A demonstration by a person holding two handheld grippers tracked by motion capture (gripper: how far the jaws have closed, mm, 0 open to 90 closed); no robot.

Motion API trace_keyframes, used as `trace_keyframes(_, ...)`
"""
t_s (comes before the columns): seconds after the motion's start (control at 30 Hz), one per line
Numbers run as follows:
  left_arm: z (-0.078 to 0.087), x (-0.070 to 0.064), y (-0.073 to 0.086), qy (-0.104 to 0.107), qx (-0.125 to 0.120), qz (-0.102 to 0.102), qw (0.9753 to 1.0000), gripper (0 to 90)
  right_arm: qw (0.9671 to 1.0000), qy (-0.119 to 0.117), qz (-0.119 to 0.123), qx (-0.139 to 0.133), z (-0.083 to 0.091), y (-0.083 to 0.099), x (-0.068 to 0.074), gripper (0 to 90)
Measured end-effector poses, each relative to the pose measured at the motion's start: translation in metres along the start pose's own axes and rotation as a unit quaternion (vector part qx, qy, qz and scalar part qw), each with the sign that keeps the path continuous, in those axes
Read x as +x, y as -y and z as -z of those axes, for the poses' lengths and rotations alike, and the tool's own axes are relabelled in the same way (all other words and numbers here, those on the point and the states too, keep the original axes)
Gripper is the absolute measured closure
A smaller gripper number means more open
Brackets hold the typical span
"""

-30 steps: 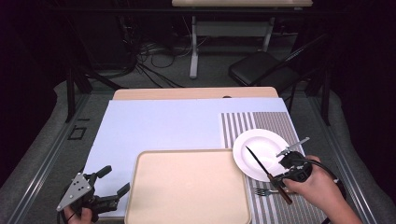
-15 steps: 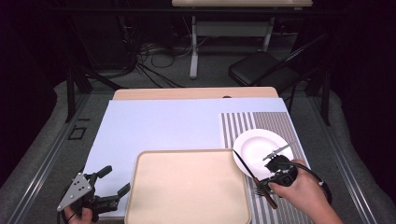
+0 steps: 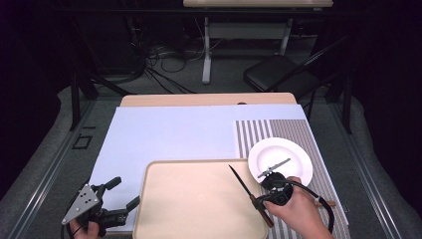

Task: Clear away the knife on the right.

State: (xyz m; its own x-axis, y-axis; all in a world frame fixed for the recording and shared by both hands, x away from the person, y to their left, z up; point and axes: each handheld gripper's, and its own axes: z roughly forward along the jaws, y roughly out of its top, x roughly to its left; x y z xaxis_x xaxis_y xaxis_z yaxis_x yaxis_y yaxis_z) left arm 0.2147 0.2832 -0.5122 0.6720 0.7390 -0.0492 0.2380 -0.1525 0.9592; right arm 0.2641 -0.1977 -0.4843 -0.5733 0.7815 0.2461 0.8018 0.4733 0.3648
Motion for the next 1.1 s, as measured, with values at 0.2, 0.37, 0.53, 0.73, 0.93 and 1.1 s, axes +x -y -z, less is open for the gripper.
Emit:
trace_keyframes(0.2,-0.002,-0.001,0.000,-0.001,0.003,-0.002,1.0000,10.3,0.9999,-0.011,-0.004,0.009,-0.011,0.003,0.000,77.1)
trace_keyframes(0.37,-0.003,-0.001,0.000,-0.002,0.006,-0.004,1.0000,10.3,0.9990,-0.027,-0.016,-0.031,-0.025,0.005,0.001,77.1)
trace_keyframes(0.53,-0.001,0.000,0.000,-0.003,0.005,0.000,1.0000,10.3,0.9996,-0.024,-0.009,0.007,-0.025,0.001,0.003,77.1)
trace_keyframes(0.73,-0.001,0.000,0.000,-0.004,0.005,-0.001,1.0000,10.3,0.9996,-0.023,-0.013,0.004,-0.035,-0.001,0.005,77.0)
trace_keyframes(0.93,-0.002,0.000,0.000,-0.003,0.006,0.000,1.0000,10.3,0.9999,-0.006,-0.004,0.012,-0.039,-0.003,0.009,77.0)
trace_keyframes(1.1,-0.002,0.000,0.000,-0.002,0.007,-0.001,1.0000,10.3,1.0000,0.007,-0.001,-0.006,-0.049,-0.002,0.011,76.8)
